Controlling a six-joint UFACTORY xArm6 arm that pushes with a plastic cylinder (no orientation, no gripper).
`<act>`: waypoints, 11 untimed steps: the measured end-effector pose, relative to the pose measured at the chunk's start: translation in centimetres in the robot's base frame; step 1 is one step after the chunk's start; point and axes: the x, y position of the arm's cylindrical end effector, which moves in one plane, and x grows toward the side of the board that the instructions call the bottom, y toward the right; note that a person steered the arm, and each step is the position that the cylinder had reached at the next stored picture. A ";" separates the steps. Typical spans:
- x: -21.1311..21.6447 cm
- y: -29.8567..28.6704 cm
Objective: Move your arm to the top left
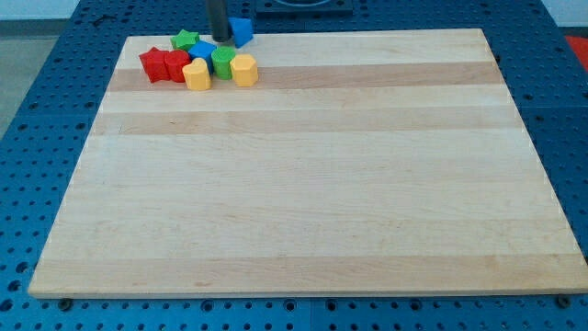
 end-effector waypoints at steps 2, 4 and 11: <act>2.4 5.6; 11.8 14.7; 13.0 -17.7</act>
